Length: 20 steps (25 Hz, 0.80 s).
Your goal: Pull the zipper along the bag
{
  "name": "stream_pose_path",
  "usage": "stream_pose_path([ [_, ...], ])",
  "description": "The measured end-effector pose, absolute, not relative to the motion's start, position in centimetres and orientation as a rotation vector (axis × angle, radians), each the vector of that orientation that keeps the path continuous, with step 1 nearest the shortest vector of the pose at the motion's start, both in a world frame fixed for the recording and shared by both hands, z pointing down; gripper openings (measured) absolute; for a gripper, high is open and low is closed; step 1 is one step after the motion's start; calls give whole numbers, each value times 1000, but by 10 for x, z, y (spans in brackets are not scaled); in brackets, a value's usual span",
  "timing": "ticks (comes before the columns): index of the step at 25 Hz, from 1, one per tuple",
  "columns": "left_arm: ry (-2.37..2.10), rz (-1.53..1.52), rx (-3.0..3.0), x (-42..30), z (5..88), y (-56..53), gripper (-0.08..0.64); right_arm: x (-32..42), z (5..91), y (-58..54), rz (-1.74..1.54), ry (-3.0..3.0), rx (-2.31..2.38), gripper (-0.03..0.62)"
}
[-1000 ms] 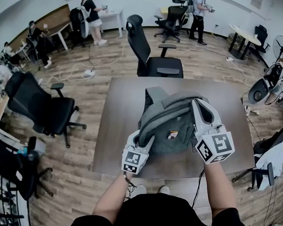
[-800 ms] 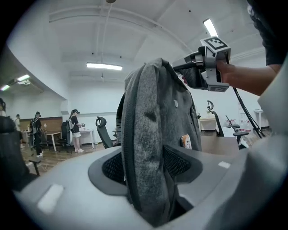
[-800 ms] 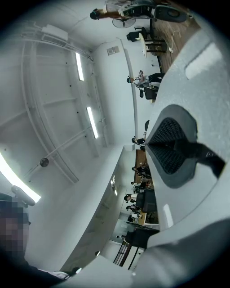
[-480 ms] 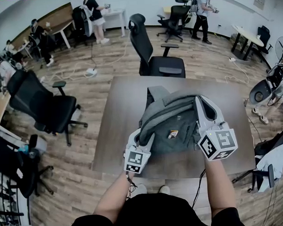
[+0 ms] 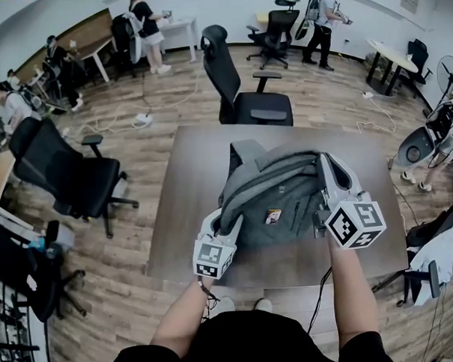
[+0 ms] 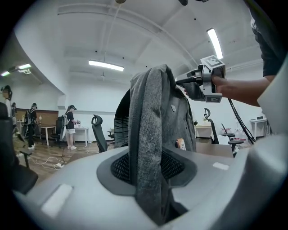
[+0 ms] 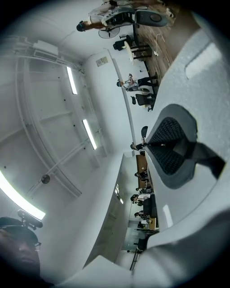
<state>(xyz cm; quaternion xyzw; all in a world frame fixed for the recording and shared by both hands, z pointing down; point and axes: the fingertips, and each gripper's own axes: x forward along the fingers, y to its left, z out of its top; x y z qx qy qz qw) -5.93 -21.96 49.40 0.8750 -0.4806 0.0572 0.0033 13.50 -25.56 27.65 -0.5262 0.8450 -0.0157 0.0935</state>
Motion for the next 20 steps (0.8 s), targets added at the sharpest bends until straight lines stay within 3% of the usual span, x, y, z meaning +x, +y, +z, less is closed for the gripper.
stream_pose_path([
  [20,-1473,149,2687,-69,501,-230,173,235,384,-286,-737,2156,-1491,21],
])
